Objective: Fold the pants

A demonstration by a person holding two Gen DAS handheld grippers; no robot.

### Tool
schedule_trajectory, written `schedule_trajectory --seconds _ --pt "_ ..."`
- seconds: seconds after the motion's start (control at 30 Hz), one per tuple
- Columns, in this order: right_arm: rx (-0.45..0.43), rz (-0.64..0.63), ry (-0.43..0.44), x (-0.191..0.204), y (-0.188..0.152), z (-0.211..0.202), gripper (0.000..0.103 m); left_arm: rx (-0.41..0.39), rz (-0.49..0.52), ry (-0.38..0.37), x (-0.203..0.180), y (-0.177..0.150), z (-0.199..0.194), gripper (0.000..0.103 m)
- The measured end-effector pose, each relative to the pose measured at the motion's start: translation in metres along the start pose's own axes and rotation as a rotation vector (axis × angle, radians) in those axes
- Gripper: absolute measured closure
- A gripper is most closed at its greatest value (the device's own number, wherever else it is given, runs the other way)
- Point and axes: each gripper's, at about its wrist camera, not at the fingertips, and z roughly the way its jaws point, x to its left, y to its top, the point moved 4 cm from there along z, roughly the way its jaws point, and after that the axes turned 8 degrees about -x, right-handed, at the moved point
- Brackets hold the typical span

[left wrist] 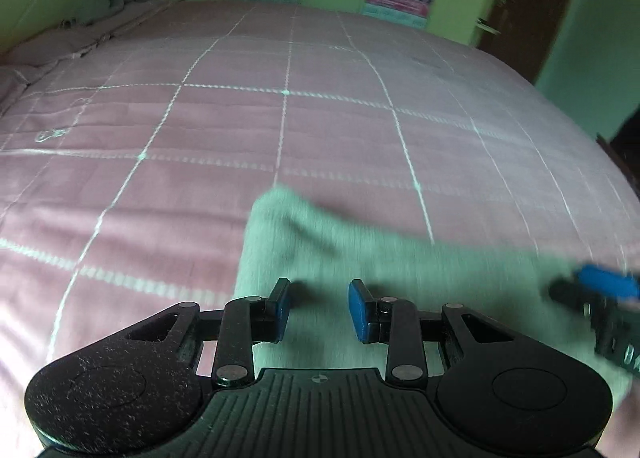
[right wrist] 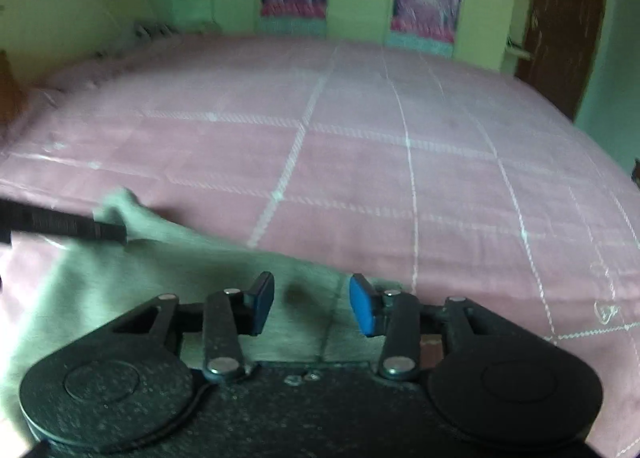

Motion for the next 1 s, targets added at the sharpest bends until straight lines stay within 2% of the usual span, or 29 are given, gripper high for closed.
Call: schedule_trajectory --seconds 0.1,0.23,0.3,0.4,0.5,0.57,0.63,0.73,0.8,0.87,1.0 --pt "-0.005 -0.031 0.033 0.011 -0.016 -0.021 0.062 0.045 0.017 -0.016 -0.004 -0.037 -0.017 0.071" --pt "0.07 -0.088 -0.006 0.009 -0.054 -0.016 0.061 0.015 0.107 0.01 -0.02 -0.07 -0.043 0.07" --pt "0.058 -0.073 -0.011 0.011 -0.047 -0.029 0.061 0.018 0.093 -0.021 -0.024 -0.075 -0.055 0.07" --pt "0.001 -0.059 0.027 0.019 -0.04 -0.057 0.06 0.014 0.053 -0.026 -0.025 -0.081 -0.066 0.07" --pt "0.081 -0.121 0.011 0.023 -0.066 -0.05 0.06 0.025 0.017 -0.032 -0.025 -0.086 -0.067 0.07" --pt "0.057 -0.144 0.008 0.021 -0.077 -0.05 0.06 0.024 0.019 -0.025 -0.023 -0.087 -0.072 0.07" --pt "0.061 -0.123 0.003 0.023 -0.07 -0.057 0.06 0.02 0.028 -0.021 -0.02 -0.09 -0.074 0.07" --pt "0.009 -0.066 0.003 0.02 -0.058 -0.072 0.059 0.016 0.022 -0.013 -0.021 -0.093 -0.075 0.07" --pt "0.065 -0.113 -0.022 0.02 -0.07 -0.064 0.059 0.017 0.035 -0.004 -0.025 -0.094 -0.078 0.07" --pt "0.059 -0.151 -0.028 0.022 -0.075 -0.064 0.058 0.018 0.033 -0.001 -0.024 -0.095 -0.079 0.07" --pt "0.054 -0.112 -0.025 0.024 -0.067 -0.074 0.057 0.02 0.016 -0.001 -0.023 -0.096 -0.082 0.07"
